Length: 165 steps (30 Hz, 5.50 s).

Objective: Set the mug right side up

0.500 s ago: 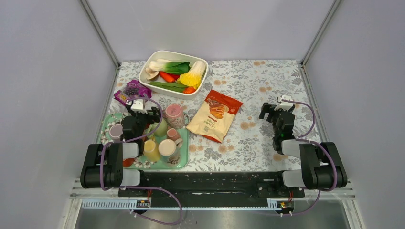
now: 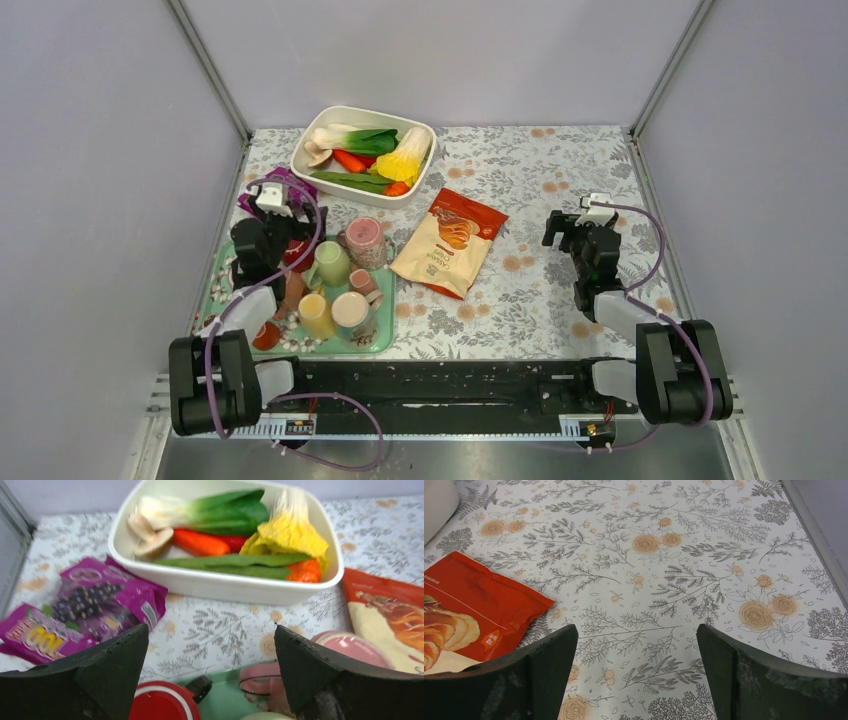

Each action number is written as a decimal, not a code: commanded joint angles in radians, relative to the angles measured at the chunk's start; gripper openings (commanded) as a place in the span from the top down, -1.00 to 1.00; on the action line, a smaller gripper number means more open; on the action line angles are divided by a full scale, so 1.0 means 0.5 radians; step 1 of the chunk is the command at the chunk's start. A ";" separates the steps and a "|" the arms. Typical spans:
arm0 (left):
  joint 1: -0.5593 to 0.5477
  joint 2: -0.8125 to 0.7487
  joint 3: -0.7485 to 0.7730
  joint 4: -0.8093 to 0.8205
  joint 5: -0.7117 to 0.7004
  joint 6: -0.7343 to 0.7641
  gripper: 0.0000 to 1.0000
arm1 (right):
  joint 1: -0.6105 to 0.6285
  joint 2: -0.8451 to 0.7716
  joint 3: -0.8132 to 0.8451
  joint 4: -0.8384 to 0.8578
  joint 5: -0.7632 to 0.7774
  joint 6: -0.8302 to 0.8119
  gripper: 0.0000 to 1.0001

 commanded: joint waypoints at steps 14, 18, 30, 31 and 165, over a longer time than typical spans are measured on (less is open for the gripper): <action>-0.835 0.272 2.066 -3.770 0.438 1.817 -0.81 | -0.008 -0.210 0.213 -0.386 -0.397 0.126 -0.97; -1.315 0.557 2.231 -3.953 -0.005 1.456 -0.54 | -0.007 -0.192 0.283 -0.471 -0.513 0.149 -0.97; -1.698 1.037 2.033 -3.835 -0.582 0.937 -0.19 | -0.007 -0.190 0.339 -0.546 -0.603 0.245 -0.97; -1.696 1.047 2.044 -3.810 -0.608 0.930 -0.19 | -0.007 -0.186 0.338 -0.545 -0.606 0.247 -0.97; -1.612 0.063 1.849 -3.267 -1.342 1.124 -0.98 | 0.019 0.881 2.542 -2.832 -0.052 -0.166 1.00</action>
